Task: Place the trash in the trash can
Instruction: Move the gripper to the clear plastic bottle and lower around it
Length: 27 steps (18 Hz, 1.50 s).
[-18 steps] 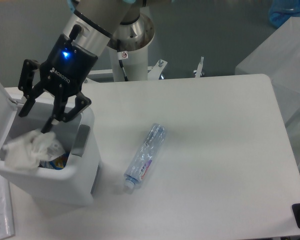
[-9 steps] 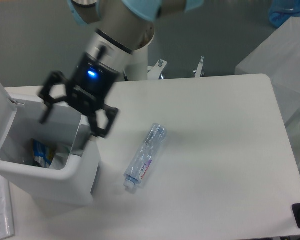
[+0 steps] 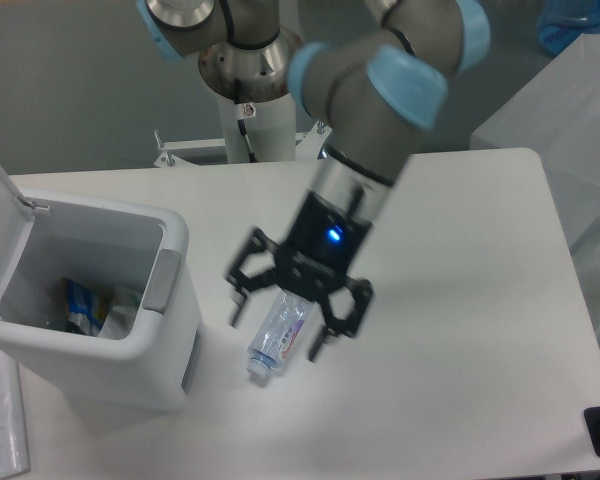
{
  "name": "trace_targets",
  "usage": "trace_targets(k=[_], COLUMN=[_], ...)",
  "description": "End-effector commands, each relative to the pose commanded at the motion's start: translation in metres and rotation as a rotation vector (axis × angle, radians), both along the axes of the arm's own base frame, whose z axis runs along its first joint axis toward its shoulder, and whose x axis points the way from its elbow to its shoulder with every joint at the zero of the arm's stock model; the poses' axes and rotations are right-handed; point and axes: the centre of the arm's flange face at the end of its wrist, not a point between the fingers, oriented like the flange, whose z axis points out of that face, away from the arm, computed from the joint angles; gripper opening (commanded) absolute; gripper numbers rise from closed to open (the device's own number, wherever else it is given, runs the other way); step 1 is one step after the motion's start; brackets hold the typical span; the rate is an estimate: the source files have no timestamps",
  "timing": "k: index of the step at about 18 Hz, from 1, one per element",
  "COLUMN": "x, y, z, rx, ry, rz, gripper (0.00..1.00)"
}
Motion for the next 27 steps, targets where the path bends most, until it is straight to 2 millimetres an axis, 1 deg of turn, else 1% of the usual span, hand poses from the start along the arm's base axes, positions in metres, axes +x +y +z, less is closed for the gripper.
trace_targets(k=[5,7,8,11,14,17,19,21,25,27], x=[-0.021,-0.015,-0.013,0.005,0.028,0.045,0.057,0.071,0.078,0.083], y=[0.015,0.031,0.036,0.048,0.061,0.069,0.067,0.070,0.074,0.077], z=[-0.042,-0.056,-0.062,-0.093,-0.116,-0.125,-0.139,-0.150,-0.172,-0.180], rx=[-0.113,-0.199,-0.245,-0.372,-0.485,-0.510,-0.557,-0.602,-0.658,-0.679], ry=[-0.062,-0.054,-0.049,-0.054,-0.016,-0.013,-0.020,0.000,0.012,0.017], rz=[0.007,-0.021,-0.035,-0.094,-0.145,-0.172,-0.187,-0.210,-0.228,-0.237], gripper=[1.00,1.00,1.00,1.00,1.00,1.00,1.00,1.00,0.99,0.96])
